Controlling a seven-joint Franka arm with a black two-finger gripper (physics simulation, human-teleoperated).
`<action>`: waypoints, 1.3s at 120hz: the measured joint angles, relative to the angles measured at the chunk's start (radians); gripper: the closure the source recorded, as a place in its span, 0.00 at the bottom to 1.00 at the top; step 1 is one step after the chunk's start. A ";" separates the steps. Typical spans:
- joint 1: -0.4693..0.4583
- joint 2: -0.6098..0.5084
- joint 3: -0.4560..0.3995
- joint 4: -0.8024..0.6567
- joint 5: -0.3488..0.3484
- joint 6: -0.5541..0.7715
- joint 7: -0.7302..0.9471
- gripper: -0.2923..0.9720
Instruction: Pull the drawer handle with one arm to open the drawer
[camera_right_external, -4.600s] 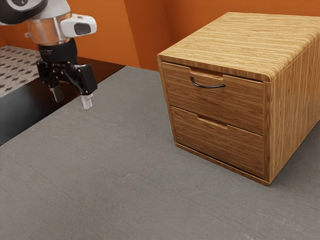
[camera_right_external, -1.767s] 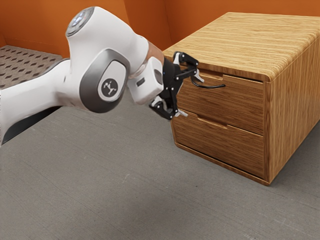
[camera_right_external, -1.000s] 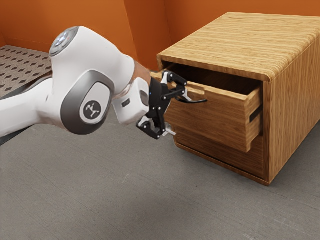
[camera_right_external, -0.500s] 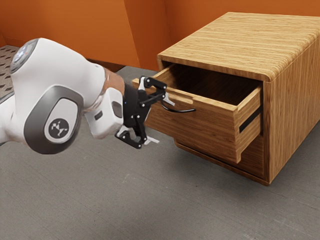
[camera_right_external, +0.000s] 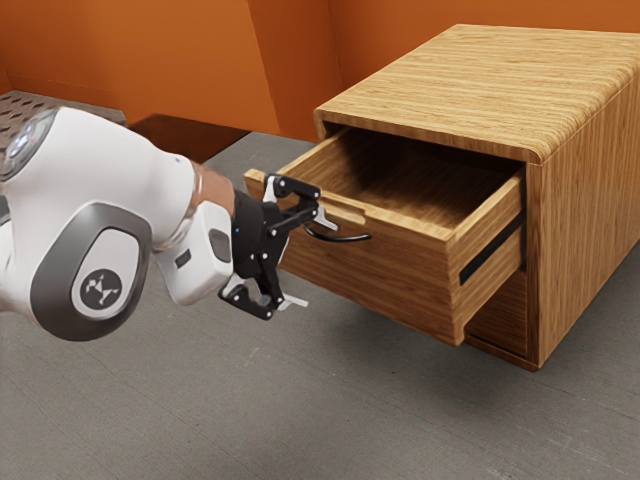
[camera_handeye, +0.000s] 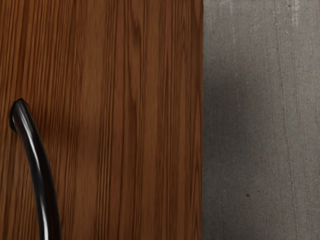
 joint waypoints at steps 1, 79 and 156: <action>0.000 0.000 0.000 0.000 0.000 0.000 0.000 0.21; -0.001 -0.106 0.001 -0.083 -0.006 0.001 -0.013 0.27; -0.007 -0.219 0.001 -0.152 -0.009 -0.093 -0.020 0.23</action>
